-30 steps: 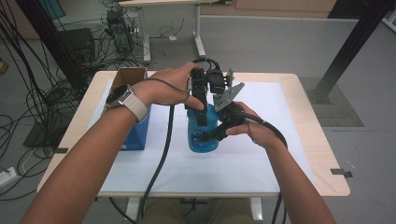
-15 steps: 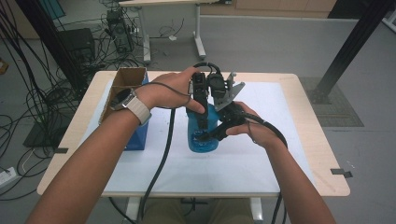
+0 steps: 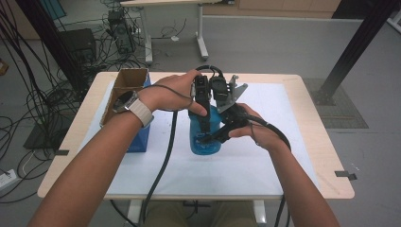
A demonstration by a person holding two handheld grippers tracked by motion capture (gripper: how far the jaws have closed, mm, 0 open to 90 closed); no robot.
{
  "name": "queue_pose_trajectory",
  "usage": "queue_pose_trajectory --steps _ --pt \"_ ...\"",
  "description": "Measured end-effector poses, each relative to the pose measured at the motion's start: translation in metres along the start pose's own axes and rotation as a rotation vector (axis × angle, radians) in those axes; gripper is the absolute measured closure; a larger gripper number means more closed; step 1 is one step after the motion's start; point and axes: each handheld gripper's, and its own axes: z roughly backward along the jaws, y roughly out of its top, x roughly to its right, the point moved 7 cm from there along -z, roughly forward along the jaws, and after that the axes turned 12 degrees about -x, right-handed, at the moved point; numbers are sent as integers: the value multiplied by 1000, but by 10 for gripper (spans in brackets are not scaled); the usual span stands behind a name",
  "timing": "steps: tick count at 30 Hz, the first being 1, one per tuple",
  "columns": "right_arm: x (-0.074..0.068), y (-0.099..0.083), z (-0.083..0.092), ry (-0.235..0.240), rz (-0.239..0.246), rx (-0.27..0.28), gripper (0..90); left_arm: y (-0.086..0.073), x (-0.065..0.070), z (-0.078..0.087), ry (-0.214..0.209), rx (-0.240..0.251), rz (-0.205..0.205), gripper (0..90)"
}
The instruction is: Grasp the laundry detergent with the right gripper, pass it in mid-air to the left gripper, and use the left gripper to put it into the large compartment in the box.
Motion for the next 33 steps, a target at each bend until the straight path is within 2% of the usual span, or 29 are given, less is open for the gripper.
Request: queue_pose_trajectory --steps 17,22,27,33 --pt "0 0 0 -3 4 -2 437 0 3 -1 -31 2 -26 371" --pt "0 1 1 -11 14 -2 438 0 4 -1 -25 10 -29 374" --pt "-1 1 1 -17 19 -4 438 -1 4 0 -16 -6 -25 377" --pt "-1 3 1 -24 23 -5 438 -3 5 1 -8 7 -6 380"
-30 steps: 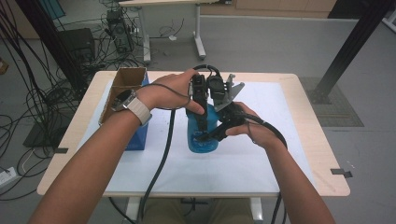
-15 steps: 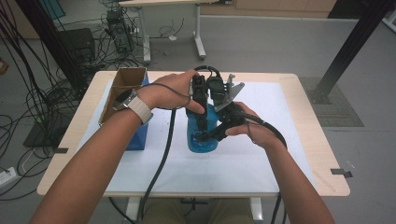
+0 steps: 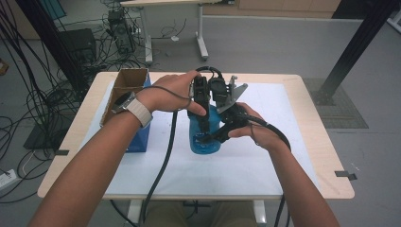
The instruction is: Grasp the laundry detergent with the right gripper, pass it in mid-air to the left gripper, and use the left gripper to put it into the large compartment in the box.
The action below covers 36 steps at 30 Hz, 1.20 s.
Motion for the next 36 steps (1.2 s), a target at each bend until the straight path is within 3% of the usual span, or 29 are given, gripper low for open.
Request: queue_pose_trajectory --steps 36 --pt "-2 7 3 -16 24 -26 437 -3 4 6 22 17 14 380"
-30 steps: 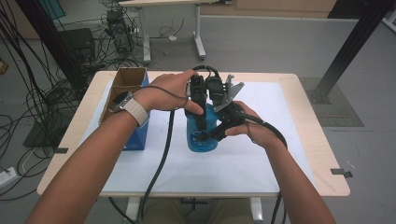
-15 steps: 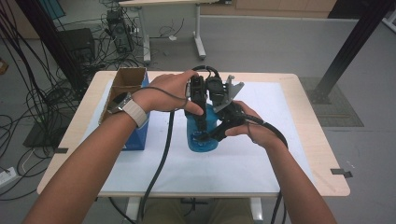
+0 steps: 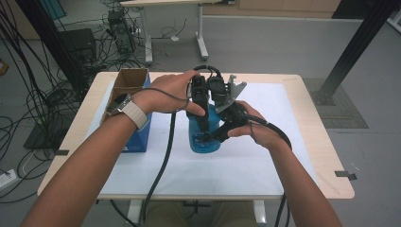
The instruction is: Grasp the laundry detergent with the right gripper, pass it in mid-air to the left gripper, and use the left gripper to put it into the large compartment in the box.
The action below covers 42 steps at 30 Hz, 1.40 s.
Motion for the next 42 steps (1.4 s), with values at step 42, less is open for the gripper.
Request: queue_pose_trajectory --steps 42 --pt "-1 1 3 0 8 -3 436 1 1 2 -4 21 14 380"
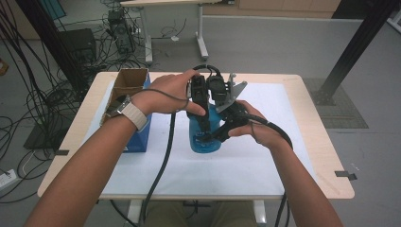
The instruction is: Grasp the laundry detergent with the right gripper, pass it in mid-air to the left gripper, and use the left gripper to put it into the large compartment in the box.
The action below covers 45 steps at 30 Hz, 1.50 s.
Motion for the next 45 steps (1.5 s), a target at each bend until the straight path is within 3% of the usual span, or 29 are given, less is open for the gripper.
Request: queue_pose_trajectory --steps 45 --pt "1 2 -1 0 6 -5 435 -2 -1 1 2 7 2 380"
